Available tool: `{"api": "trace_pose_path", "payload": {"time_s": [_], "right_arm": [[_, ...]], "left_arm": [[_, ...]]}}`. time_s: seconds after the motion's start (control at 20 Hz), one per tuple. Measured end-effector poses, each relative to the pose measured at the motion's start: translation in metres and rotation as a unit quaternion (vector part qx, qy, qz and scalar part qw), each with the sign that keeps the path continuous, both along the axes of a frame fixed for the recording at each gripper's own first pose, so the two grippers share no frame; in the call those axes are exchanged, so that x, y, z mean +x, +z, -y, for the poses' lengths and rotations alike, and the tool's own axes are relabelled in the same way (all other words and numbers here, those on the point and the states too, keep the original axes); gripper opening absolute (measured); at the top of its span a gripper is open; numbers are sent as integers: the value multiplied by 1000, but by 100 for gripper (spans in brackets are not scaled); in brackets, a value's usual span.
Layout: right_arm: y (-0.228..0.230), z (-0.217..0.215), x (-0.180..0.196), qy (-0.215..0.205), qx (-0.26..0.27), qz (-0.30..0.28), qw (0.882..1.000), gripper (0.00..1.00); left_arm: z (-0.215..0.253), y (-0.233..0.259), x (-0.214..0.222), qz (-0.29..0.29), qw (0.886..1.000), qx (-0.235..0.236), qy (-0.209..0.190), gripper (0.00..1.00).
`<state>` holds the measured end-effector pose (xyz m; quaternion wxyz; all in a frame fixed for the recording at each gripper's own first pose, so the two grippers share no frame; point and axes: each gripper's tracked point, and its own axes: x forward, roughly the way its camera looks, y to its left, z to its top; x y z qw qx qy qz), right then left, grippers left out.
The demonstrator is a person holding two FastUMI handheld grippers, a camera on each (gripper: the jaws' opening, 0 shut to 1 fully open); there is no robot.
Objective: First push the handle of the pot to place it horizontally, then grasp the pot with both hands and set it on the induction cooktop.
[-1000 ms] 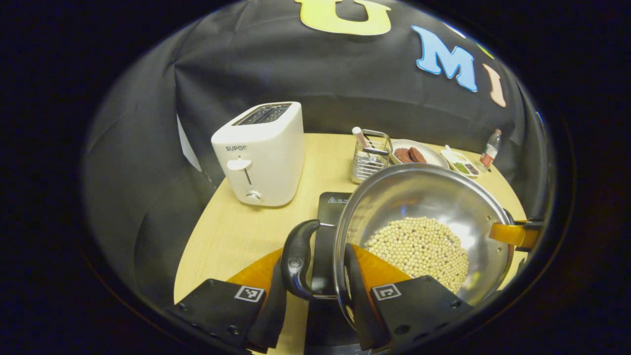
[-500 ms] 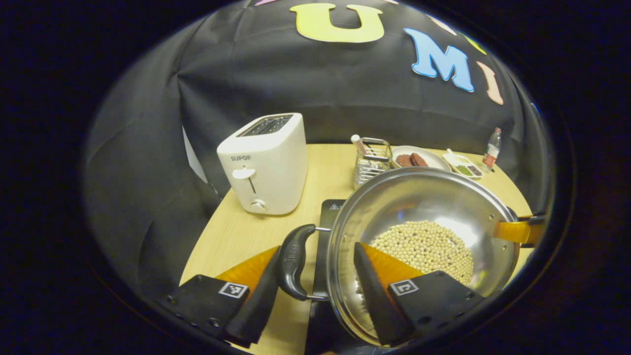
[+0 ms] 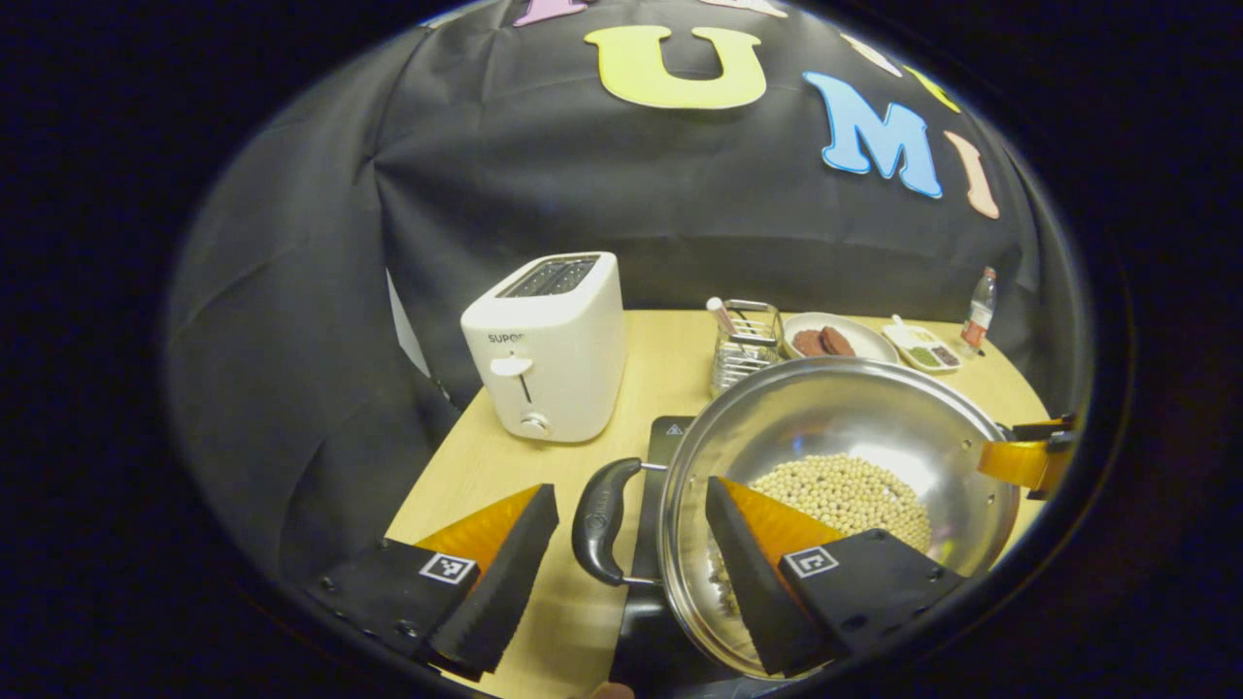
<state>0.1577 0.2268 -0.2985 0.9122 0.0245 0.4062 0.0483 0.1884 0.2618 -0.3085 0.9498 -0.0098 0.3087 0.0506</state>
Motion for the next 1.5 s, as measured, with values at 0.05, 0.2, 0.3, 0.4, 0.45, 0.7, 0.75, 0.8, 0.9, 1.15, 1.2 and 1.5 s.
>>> {"api": "trace_pose_path", "payload": {"time_s": [0.05,0.2,0.3,0.4,0.45,0.7,0.75,0.8,0.9,1.15,1.2,1.5], "right_arm": [[7,2,1,-2,2,9,1000,99],[35,15,6,-4,4,51,999,99],[57,31,9,-6,-2,91,996,99],[75,50,6,-9,-6,120,993,98],[83,59,3,-9,-7,132,991,99],[103,107,-17,-2,-20,171,985,99],[108,117,-22,0,-22,177,984,99],[113,127,-24,1,-25,183,983,99],[126,146,-34,-2,-26,195,981,98],[149,191,-55,-11,-28,221,975,99],[153,199,-60,-13,-27,224,974,99],[178,241,-93,-25,-17,250,968,99]], "left_arm": [[1,8,0,11,1000,1,1,100],[7,45,3,59,998,5,0,99],[18,69,5,89,996,1,2,99],[32,96,5,114,993,-4,4,100],[42,109,3,126,992,-8,4,99],[100,152,-9,166,986,-25,2,96],[111,158,-13,172,985,-26,3,99],[122,163,-19,178,984,-28,3,94],[149,172,-31,184,982,-34,-3,100],[207,201,-53,196,980,-30,-25,100],[217,208,-57,199,979,-30,-28,99],[270,241,-91,227,973,-28,-41,99]]}}
